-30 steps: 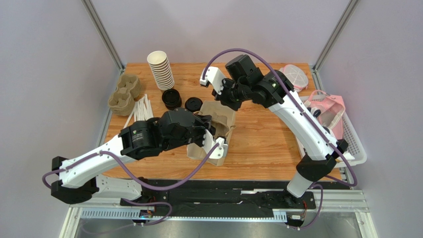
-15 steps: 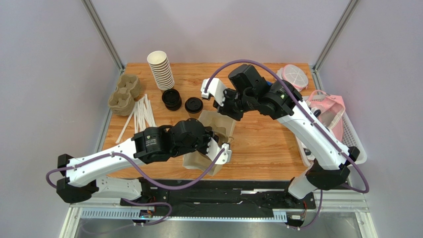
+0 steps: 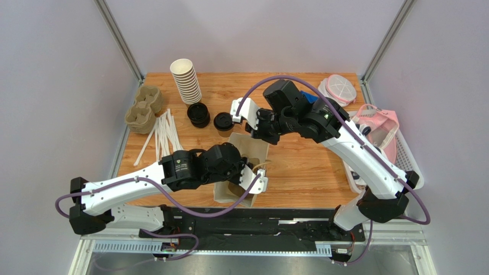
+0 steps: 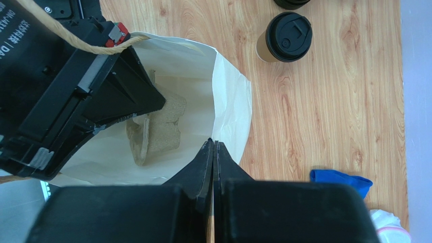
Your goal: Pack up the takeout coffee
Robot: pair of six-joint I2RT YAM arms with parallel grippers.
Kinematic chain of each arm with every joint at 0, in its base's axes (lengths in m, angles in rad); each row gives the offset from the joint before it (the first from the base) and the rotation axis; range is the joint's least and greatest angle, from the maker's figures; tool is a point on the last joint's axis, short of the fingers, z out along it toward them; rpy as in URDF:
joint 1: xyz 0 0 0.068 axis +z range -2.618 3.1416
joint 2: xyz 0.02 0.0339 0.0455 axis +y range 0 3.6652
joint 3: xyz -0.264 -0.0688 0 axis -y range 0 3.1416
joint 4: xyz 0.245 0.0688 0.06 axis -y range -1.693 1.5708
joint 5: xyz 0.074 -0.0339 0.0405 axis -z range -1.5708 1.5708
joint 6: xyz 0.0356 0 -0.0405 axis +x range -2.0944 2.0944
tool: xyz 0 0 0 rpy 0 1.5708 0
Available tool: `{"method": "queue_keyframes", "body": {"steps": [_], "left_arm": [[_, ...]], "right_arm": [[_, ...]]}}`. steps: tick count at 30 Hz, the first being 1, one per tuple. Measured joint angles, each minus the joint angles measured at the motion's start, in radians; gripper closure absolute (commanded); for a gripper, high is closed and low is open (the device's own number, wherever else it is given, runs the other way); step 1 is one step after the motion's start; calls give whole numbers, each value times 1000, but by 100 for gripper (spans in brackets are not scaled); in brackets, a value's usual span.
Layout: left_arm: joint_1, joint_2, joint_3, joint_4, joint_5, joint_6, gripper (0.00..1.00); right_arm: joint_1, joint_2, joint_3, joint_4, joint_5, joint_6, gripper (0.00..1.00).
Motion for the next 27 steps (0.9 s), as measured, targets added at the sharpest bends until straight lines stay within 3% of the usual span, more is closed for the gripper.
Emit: {"method": "queue_keyframes", "body": {"steps": [24, 27], "left_arm": [[51, 92, -50, -1, 63, -82, 100], [51, 96, -50, -1, 63, -92, 89]], "right_arm": [[2, -1, -39, 19, -21, -31, 100], [2, -1, -46, 23, -21, -36, 100]]}}
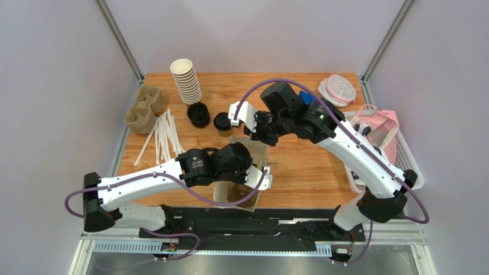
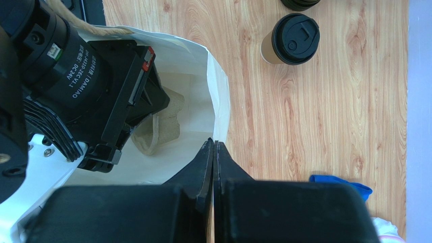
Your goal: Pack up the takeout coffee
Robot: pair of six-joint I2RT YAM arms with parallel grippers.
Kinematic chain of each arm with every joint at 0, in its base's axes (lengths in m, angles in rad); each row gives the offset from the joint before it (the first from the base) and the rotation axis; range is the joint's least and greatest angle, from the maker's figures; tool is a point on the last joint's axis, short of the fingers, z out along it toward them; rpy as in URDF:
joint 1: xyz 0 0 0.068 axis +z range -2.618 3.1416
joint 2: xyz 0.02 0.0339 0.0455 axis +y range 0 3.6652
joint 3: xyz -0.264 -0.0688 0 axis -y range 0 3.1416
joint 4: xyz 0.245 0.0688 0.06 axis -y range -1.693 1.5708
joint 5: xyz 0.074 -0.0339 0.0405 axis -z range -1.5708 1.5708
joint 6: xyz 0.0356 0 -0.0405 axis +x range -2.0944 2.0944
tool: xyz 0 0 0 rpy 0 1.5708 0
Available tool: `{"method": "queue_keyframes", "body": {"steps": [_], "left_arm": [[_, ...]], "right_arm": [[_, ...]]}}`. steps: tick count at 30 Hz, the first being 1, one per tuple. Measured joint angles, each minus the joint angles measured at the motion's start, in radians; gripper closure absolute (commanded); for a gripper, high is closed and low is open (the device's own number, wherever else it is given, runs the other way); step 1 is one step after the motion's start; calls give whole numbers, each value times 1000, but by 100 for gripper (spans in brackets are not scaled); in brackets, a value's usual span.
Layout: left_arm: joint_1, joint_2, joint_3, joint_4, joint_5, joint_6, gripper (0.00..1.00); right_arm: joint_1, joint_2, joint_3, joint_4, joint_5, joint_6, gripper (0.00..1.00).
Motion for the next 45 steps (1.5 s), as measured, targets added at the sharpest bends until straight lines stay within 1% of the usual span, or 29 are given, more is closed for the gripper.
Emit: {"method": "queue_keyframes", "body": {"steps": [1, 3, 5, 6, 8, 9, 12, 17, 29, 30, 35, 45], "left_arm": [[0, 0, 0, 0, 0, -3, 84], [0, 0, 0, -1, 0, -7, 77], [1, 0, 0, -2, 0, -12, 73], [1, 0, 1, -4, 0, -13, 69], [1, 0, 3, -9, 1, -16, 65], [1, 0, 8, -18, 2, -18, 61], [1, 0, 31, -25, 4, -22, 56], [1, -1, 79, -26, 4, -25, 50], [-36, -31, 134, -40, 19, -31, 46], [-38, -39, 147, -45, 28, -32, 44], [-39, -83, 214, -81, 78, -39, 44], [-47, -182, 282, -130, 204, -39, 43]], "right_arm": [[0, 0, -2, 1, 0, -2, 100], [0, 0, -4, 3, 0, -5, 100], [0, 0, -7, 3, 0, -6, 100], [0, 0, -8, 3, 0, -7, 100], [0, 0, -8, 3, 0, -9, 100], [0, 0, -8, 5, 0, -9, 100], [0, 0, -10, 11, 0, -10, 100], [0, 0, -11, 17, 0, -10, 100], [-9, 0, -21, 24, 1, -10, 100], [-16, 0, -28, 27, 0, -10, 100], [-78, 0, -42, 39, -3, -5, 100], [-166, 0, -62, 64, -28, 23, 100]]}}
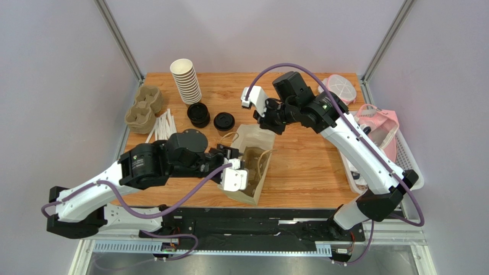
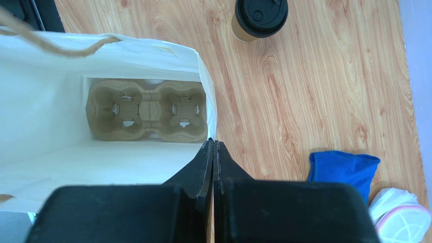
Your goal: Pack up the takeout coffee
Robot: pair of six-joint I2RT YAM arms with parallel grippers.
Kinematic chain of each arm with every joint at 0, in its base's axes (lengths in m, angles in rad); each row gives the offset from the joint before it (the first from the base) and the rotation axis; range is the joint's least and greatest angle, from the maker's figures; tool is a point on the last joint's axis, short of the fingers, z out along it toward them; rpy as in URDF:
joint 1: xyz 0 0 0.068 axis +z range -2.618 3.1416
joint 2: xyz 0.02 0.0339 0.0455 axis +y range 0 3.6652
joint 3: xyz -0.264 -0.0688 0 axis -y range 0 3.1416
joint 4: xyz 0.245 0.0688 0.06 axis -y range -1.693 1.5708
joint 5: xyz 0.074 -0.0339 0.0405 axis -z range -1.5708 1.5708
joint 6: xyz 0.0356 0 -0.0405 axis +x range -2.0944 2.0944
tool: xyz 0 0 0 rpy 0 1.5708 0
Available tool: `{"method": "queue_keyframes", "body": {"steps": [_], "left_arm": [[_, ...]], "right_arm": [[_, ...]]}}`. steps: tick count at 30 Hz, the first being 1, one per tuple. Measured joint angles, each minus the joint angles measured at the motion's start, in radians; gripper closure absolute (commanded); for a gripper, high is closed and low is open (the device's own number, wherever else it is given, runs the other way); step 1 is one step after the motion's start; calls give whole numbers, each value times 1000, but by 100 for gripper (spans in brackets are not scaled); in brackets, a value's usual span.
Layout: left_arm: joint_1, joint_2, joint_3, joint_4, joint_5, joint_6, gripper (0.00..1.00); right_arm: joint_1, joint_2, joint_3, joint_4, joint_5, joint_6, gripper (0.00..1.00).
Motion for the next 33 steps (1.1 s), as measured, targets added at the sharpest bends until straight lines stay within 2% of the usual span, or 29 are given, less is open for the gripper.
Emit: {"method": "queue_keyframes", "body": {"steps": [5, 8, 12, 16, 19, 21, 23, 24, 26, 27, 33], "left_arm": [[0, -43, 36, 11, 31, -23, 40], [40, -62, 75, 12, 45, -69, 39], [214, -55, 138, 16, 84, -159, 37], [497, -24, 159, 17, 169, -268, 30], [639, 24, 164, 7, 197, -324, 28], [691, 77, 174, -3, 216, -355, 27], [735, 134, 178, -11, 232, -378, 22], [753, 168, 179, -20, 240, -389, 2], [790, 237, 190, -39, 254, -409, 1], [806, 274, 196, -49, 266, -422, 1], [863, 436, 231, -65, 276, -495, 1]], "right_arm": [[-48, 0, -5, 9, -17, 32, 100], [-99, 0, -18, 14, -27, 63, 100], [-170, 0, -44, 18, -32, 111, 100], [-228, -23, -110, 25, -19, 158, 100], [-262, -64, -164, 29, -5, 185, 99], [-283, -97, -194, 31, -3, 203, 95], [-297, -125, -213, 31, -2, 216, 85], [-301, -137, -221, 30, -3, 220, 81], [-303, -154, -231, 28, -3, 227, 68], [-303, -161, -233, 28, -4, 227, 66], [-303, -175, -242, 28, -5, 227, 61]]}}
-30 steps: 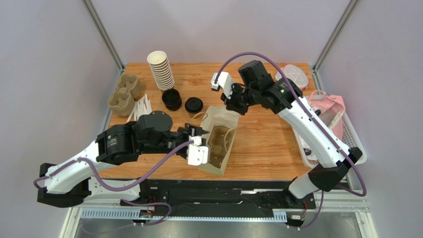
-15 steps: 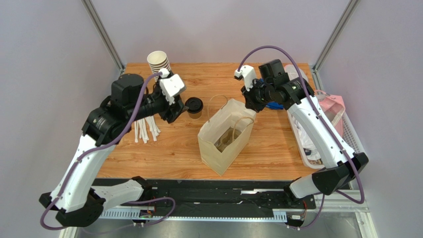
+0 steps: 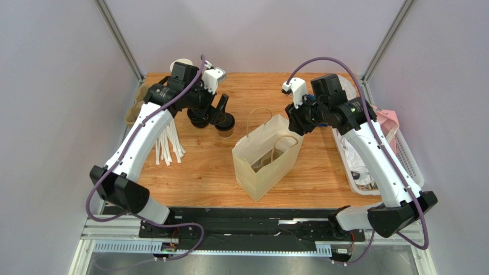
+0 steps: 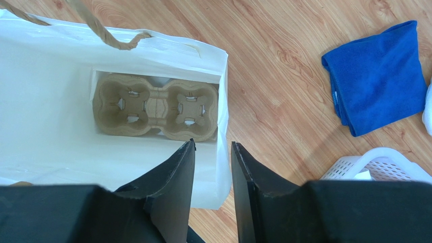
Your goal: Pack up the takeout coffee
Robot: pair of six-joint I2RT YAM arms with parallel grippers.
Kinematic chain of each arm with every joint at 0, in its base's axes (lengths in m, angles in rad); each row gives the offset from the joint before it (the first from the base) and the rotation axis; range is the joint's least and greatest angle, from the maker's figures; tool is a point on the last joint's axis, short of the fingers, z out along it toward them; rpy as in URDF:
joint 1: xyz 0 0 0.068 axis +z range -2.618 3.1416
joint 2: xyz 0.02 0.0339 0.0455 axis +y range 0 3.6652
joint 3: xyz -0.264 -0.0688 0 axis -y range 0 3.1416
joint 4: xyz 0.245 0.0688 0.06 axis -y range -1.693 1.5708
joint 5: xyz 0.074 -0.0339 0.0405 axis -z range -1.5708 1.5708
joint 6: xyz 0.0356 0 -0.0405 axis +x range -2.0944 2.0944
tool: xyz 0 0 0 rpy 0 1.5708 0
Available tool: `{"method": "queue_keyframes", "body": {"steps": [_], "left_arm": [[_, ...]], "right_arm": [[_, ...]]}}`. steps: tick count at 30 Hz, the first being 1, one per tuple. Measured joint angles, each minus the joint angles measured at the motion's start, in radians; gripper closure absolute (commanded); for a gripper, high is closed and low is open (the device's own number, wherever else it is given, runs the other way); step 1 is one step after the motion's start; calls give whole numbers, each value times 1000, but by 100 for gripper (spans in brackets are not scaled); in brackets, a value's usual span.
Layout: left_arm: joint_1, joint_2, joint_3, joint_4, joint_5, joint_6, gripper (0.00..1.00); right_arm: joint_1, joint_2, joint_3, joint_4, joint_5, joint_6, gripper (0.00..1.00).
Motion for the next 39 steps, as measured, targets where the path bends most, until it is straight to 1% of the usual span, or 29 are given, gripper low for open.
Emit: {"method": "queue_keyframes", "body": {"steps": [1, 3, 6, 9, 12, 16, 23, 27, 32, 39], "left_arm": [[3, 21, 0, 8, -8, -15, 1], [4, 48, 0, 25, -18, -29, 1], [3, 87, 4, 40, -29, -36, 1], [4, 146, 21, 47, -42, -40, 1], [4, 204, 37, 53, -69, -39, 1], [4, 290, 90, 54, -101, -30, 1], [3, 380, 156, 51, -134, -16, 1], [3, 422, 161, 51, -133, -1, 1], [3, 455, 170, 40, -134, 5, 5], [3, 490, 174, 37, -132, 18, 6]], "right_arm": [[0, 0, 0, 0, 0, 0, 57], [-2, 0, -1, 0, 0, 0, 54], [-3, 0, -1, 0, 1, -1, 44], [-5, 0, 0, -1, 1, -3, 37], [-8, 0, 3, -2, 1, -3, 34], [-16, 0, 10, -6, 0, -3, 33], [-32, 0, 29, -10, -3, -3, 32], [-41, 4, 37, -15, -11, -3, 32], [-45, 13, 48, -16, -19, -3, 29], [-49, 21, 57, -23, -26, -3, 28]]}}
